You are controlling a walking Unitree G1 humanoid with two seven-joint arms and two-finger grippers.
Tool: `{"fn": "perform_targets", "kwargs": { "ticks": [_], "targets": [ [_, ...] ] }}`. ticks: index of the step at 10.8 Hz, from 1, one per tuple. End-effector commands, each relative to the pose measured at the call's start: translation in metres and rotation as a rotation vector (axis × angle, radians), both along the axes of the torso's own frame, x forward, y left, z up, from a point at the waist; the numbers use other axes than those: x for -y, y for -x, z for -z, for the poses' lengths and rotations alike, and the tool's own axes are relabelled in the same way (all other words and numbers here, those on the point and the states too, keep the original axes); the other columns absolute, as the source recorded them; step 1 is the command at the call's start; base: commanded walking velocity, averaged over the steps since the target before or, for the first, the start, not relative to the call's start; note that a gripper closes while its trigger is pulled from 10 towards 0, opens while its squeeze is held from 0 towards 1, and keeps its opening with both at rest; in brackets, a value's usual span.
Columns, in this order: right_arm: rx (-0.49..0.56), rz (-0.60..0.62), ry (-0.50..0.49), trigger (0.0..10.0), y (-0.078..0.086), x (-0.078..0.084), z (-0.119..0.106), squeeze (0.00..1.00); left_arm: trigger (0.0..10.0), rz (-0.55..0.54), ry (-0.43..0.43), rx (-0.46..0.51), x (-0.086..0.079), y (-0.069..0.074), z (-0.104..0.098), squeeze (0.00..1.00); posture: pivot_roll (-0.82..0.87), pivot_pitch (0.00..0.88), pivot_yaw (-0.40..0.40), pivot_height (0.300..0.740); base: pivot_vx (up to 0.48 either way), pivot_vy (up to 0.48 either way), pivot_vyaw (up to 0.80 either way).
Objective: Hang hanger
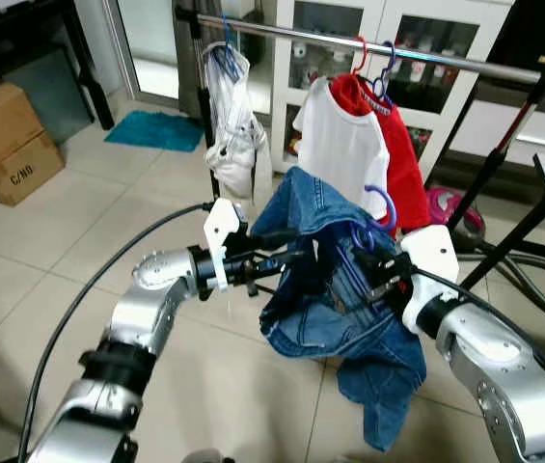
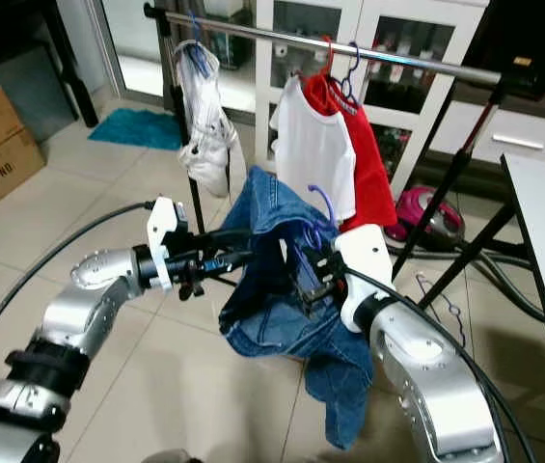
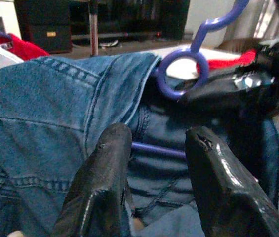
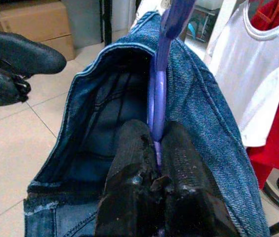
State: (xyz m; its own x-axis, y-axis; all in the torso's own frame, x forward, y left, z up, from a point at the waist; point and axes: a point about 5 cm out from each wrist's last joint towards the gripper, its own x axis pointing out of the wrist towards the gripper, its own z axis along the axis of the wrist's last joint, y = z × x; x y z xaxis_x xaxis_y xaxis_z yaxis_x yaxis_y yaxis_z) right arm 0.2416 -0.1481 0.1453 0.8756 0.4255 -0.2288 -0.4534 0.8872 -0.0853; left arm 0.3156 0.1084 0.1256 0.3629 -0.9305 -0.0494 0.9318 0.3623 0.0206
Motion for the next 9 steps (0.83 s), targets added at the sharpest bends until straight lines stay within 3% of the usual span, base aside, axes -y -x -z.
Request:
{"fn": "perform_targets", "kwargs": {
  "ticks": [1, 2, 3, 6, 9],
  "targets": [
    [0.054, -0.026, -0.014, 0.0, 0.000, -0.005, -0.015, 0.00, 10.0, -0.026, -0.080, 0.046, 0.002, -0.007, 0.001, 1.00, -0.05, 0.000, 0.014, 0.740, 0.000, 0.000, 0.00],
    [0.051, -0.036, -0.014, 0.0, 0.002, -0.006, -0.015, 0.00, 10.0, -0.029, -0.086, 0.051, 0.003, -0.012, 0.001, 0.34, -0.05, 0.000, 0.017, 0.740, 0.000, 0.000, 0.00],
    [0.049, -0.040, -0.009, 0.0, 0.003, -0.006, -0.015, 0.00, 0.0, -0.013, -0.084, 0.042, 0.005, -0.014, 0.001, 0.00, -0.06, 0.000, 0.021, 0.740, 0.000, 0.000, 0.00],
    [0.037, -0.101, 0.017, 0.0, 0.008, -0.006, -0.015, 0.00, 0.0, 0.018, -0.124, 0.010, 0.007, -0.017, 0.009, 0.00, -0.06, 0.000, 0.025, 0.740, 0.000, 0.000, 0.00],
    [0.022, -0.319, 0.051, 0.0, 0.021, -0.012, -0.014, 0.00, 0.0, 0.053, -0.103, -0.002, 0.002, -0.010, 0.008, 0.00, -0.06, 0.000, 0.039, 0.740, 0.000, 0.000, 0.00]
  ]
}}
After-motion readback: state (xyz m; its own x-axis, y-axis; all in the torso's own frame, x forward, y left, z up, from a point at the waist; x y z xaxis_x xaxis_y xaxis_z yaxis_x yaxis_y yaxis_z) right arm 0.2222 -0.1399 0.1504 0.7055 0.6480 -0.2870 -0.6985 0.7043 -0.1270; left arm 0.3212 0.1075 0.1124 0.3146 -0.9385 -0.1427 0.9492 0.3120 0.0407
